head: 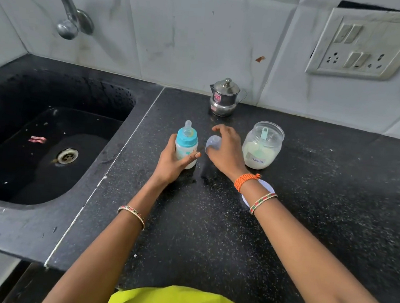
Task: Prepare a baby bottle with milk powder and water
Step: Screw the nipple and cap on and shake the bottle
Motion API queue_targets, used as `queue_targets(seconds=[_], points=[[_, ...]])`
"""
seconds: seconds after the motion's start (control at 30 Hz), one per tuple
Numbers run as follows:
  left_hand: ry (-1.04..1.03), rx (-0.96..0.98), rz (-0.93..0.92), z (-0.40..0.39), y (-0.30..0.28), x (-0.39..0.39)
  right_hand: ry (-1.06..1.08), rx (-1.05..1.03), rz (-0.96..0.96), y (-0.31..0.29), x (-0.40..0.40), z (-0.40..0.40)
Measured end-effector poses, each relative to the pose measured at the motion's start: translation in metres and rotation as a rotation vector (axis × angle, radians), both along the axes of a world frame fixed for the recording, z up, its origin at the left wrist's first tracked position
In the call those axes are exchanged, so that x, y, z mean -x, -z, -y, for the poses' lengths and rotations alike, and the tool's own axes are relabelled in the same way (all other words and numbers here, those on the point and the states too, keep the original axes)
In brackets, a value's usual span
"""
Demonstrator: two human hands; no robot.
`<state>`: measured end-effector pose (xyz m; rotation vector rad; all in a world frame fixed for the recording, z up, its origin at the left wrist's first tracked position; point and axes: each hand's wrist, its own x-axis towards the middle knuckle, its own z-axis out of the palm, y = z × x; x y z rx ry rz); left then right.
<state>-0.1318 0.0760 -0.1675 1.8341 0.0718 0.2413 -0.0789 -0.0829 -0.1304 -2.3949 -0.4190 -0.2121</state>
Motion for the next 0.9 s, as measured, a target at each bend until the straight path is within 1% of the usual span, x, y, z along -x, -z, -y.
queue_targets(seconds=[0.1,0.17,0.23,0.3,0.37,0.43,0.5,0.57,0.7,0.77,0.9], points=[[0.016,0.011,-0.008,-0.001,0.003,-0.001,-0.015,0.082,-0.060,0.006,0.000,-0.002],[0.027,0.015,-0.017,-0.002,0.003,0.001,0.004,0.062,-0.027,0.003,0.001,-0.003],[0.034,0.021,-0.023,-0.001,0.002,0.002,0.066,-0.061,0.082,-0.008,0.005,-0.006],[0.040,0.028,-0.024,0.000,0.001,0.002,0.110,-0.276,0.240,-0.027,0.009,-0.012],[0.037,0.025,-0.026,0.000,0.001,0.002,0.094,-0.475,0.380,-0.050,0.014,-0.020],[0.035,0.016,-0.020,0.000,0.003,0.001,0.025,-0.541,0.461,-0.066,0.020,-0.029],[0.038,0.013,-0.010,0.000,0.004,0.001,-0.072,-0.468,0.445,-0.072,0.027,-0.038],[0.037,0.019,0.002,0.000,0.005,0.001,-0.134,-0.356,0.378,-0.069,0.032,-0.044],[0.012,-0.023,0.032,0.001,0.004,0.002,-0.123,-0.181,0.329,-0.054,0.034,-0.048],[0.008,-0.020,0.023,0.000,0.005,0.001,-0.115,-0.160,0.318,-0.048,0.034,-0.049],[0.011,-0.014,0.023,-0.001,0.007,0.000,-0.092,-0.208,0.325,-0.041,0.035,-0.052]])
